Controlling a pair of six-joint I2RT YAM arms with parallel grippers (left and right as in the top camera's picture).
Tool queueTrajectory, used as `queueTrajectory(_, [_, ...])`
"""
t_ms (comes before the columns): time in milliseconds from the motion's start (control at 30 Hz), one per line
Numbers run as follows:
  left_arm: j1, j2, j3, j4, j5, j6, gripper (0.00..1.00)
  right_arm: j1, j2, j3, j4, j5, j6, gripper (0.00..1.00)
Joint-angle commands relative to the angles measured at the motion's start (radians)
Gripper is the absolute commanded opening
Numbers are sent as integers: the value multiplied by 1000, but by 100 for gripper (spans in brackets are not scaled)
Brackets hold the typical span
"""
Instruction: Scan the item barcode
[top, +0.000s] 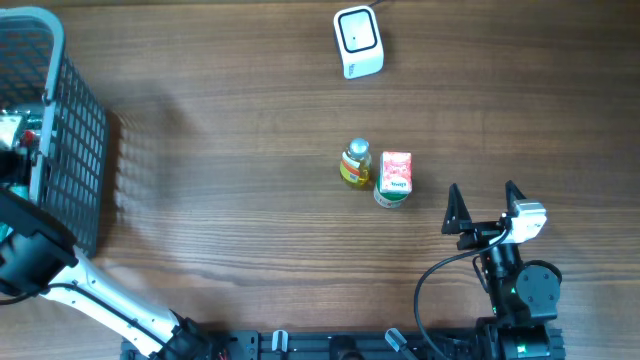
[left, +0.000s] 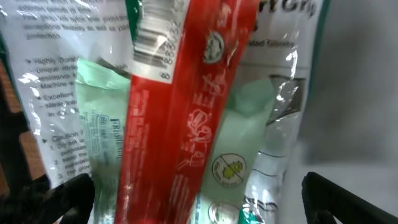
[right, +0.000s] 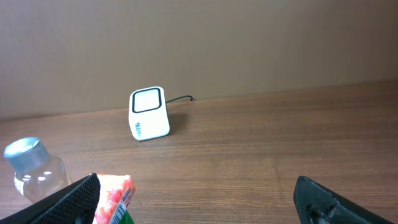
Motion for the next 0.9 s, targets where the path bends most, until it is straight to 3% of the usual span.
queueTrajectory(0, [6, 10, -70, 27, -49, 14, 100, 0, -5, -1, 3, -2, 6, 100])
queueTrajectory(167, [8, 10, -108, 68, -48, -22, 97, 0, -5, -1, 3, -2, 6, 100])
queueTrajectory(233, [7, 10, -123, 76, -48, -27, 76, 0, -5, -1, 3, -2, 6, 100])
queueTrajectory(267, [7, 10, -123, 86, -48, -52, 59, 0, -5, -1, 3, -2, 6, 100])
queueTrajectory(400, [7, 9, -123, 84, -13, -103, 39, 0, -5, -1, 3, -2, 6, 100])
queueTrajectory(633, [3, -102, -121, 93, 182, -178, 31, 0, -5, -1, 3, -2, 6, 100])
queueTrajectory(700, [3, -177, -121, 128, 202, -228, 34, 0, -5, -1, 3, -2, 6, 100])
queueTrajectory(733, [4, -222, -121, 136, 256, -228, 41, 0, -5, -1, 3, -2, 6, 100])
queueTrajectory(867, [7, -376, -121, 191, 305, -263, 42, 0, -5, -1, 3, -2, 6, 100])
